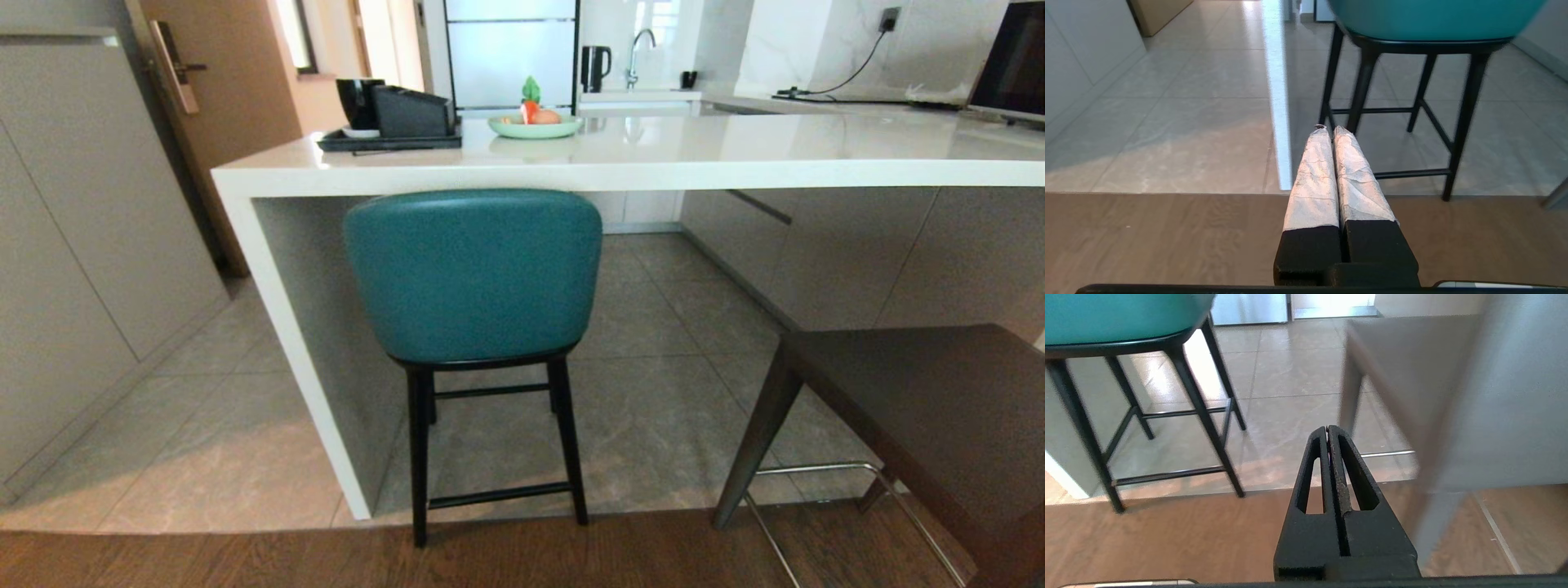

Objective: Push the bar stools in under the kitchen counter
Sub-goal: Push the gray chair back under the dining table

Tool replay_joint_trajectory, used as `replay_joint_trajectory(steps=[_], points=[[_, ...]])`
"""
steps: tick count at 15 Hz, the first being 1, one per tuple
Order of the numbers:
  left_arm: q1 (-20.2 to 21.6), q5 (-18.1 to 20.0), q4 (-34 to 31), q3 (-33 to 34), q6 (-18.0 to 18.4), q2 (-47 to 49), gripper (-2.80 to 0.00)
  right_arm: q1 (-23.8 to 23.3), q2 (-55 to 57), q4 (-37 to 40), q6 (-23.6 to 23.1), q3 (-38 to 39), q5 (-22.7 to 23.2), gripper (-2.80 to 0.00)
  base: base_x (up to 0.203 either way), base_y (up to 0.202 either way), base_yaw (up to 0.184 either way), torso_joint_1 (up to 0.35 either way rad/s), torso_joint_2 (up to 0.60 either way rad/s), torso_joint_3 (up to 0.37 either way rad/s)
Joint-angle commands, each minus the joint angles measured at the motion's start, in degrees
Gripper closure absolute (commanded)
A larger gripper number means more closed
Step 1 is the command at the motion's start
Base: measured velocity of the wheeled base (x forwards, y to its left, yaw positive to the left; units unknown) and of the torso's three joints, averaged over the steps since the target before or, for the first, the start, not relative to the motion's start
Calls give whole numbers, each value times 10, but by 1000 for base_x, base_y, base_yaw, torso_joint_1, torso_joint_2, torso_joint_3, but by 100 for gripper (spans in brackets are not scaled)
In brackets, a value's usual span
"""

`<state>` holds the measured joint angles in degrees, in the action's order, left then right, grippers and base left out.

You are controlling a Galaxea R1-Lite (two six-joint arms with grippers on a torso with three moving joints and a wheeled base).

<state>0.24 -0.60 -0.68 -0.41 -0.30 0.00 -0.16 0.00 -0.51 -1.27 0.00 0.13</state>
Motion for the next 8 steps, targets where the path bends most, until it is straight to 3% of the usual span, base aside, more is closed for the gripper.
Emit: replay_joint_trajectory(steps=[1, 8], points=[[0, 0, 0, 0, 0, 1, 0, 0, 1, 0, -1, 3, 0, 0, 0, -191, 2, -2, 2, 7], [0, 0, 0, 0, 0, 1, 0, 0, 1, 0, -1, 3, 0, 0, 0, -194, 2, 6, 1, 3]])
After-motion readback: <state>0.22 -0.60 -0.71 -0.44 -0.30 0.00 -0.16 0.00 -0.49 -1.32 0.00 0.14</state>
